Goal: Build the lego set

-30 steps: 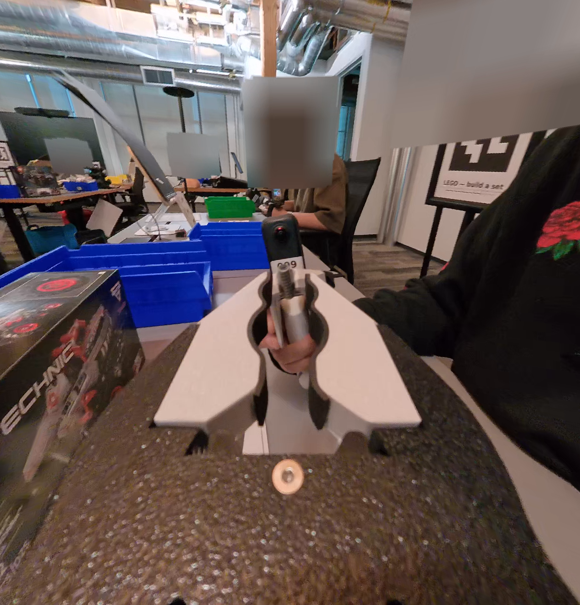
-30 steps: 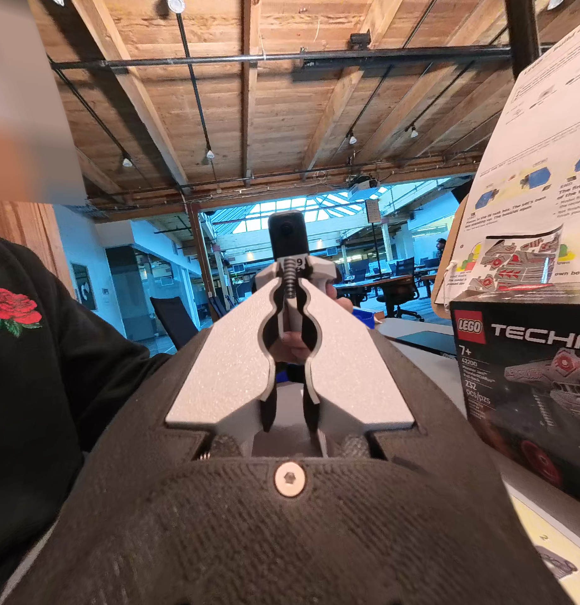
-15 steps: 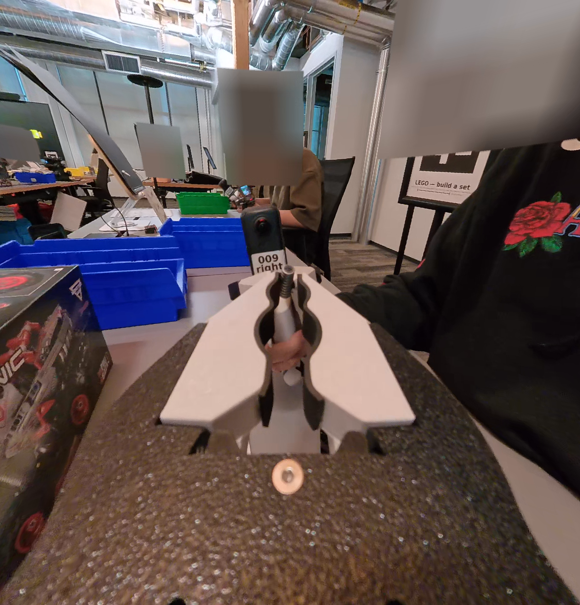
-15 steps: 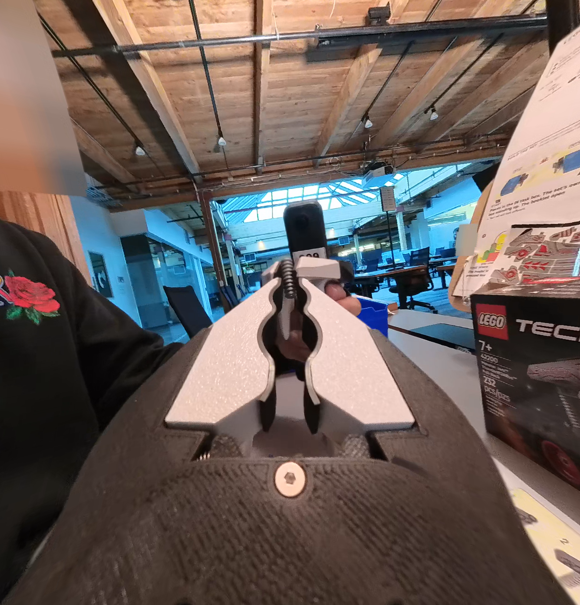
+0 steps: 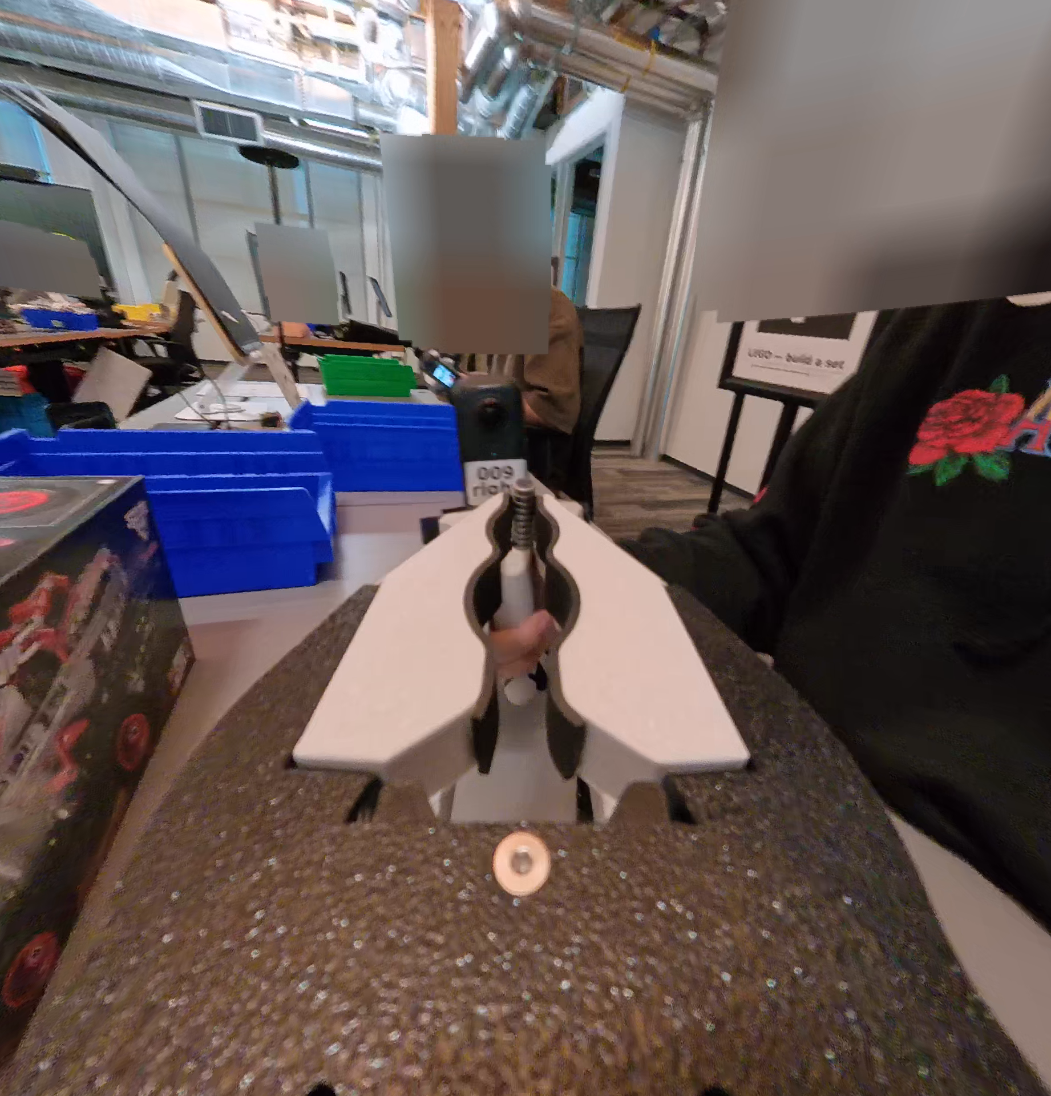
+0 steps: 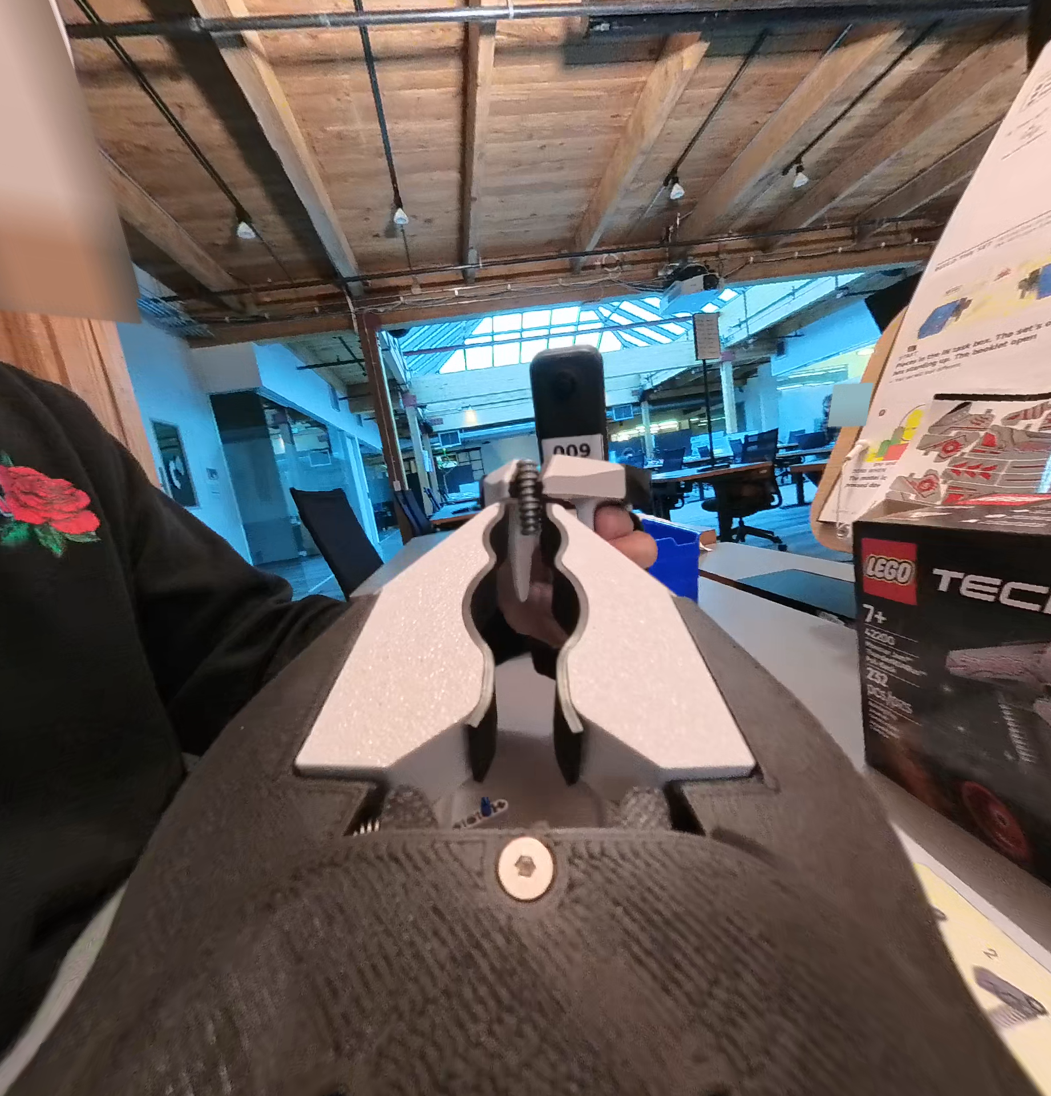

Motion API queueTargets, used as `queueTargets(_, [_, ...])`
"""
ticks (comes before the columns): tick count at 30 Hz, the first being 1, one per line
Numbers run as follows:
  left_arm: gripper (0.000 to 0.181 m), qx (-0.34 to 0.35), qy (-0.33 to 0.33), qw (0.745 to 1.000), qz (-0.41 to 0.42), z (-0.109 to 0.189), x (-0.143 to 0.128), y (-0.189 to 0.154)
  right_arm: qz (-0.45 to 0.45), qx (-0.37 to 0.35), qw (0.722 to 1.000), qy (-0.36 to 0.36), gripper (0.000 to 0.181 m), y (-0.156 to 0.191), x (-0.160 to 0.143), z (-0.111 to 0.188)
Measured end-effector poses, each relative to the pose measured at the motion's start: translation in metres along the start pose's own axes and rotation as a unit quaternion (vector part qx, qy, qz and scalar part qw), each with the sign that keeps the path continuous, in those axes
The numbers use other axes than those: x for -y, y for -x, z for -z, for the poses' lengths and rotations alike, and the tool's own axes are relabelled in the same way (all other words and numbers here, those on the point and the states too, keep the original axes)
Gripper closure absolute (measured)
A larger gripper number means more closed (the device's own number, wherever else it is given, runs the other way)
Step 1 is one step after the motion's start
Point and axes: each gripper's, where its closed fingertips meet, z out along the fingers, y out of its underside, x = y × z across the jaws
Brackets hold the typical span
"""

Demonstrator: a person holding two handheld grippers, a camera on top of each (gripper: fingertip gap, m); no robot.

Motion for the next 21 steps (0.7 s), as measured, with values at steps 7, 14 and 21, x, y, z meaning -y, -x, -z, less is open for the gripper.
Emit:
queueTargets(7, [0.177, 0.027, 0.028, 0.999, 0.007, 0.002, -0.008, 0.010, 0.129, -0.077, 0.987, 0.058, 0.169, -0.011, -0.011, -0.002])
queueTargets(14, [0.177, 0.076, 0.080, 0.993, -0.042, 0.002, -0.021, 0.020, 0.190, -0.133, 0.966, 0.109, 0.175, -0.027, -0.017, 0.002])
queueTargets(21, [0.177, 0.111, 0.113, 0.985, -0.064, 0.005, -0.028, 0.032, 0.212, -0.147, 0.957, 0.137, 0.175, -0.031, -0.023, 0.004])
